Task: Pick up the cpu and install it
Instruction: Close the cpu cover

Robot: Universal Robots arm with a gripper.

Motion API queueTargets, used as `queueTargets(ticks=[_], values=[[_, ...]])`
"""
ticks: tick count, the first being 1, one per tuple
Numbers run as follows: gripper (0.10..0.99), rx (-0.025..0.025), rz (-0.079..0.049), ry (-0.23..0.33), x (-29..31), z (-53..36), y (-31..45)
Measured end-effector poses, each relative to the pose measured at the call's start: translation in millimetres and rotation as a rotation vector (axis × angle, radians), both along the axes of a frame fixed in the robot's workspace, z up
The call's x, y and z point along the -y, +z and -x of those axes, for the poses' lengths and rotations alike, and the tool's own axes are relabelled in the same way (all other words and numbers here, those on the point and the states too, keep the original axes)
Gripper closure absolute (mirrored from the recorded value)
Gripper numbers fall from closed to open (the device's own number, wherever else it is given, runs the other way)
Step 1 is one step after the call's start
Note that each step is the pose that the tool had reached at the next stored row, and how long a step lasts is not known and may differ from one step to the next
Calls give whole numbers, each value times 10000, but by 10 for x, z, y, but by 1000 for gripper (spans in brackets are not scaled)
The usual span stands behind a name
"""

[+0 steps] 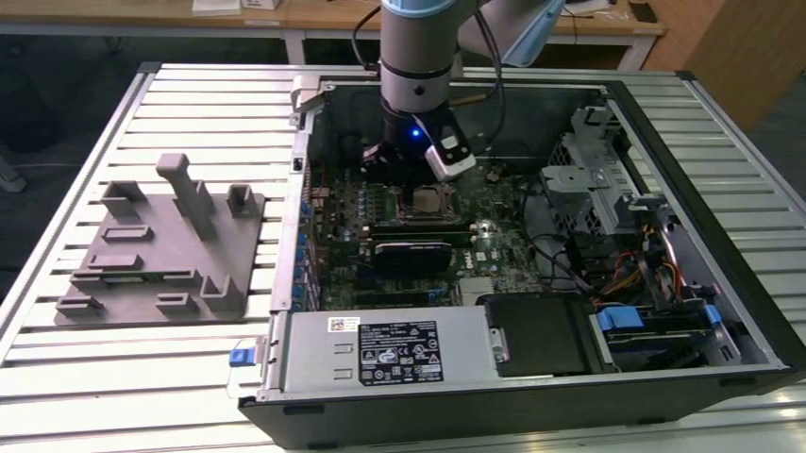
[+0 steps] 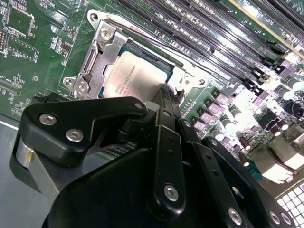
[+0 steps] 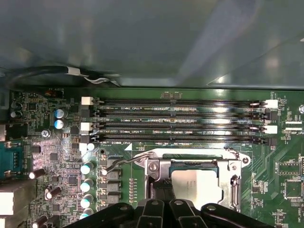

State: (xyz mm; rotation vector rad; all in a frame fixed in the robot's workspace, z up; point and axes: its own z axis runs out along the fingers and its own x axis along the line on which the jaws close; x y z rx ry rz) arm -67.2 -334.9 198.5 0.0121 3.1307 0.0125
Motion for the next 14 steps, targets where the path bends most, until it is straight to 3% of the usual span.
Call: queueTargets(ticks=[14], values=[[980,0,-1,0,0,27,-15]])
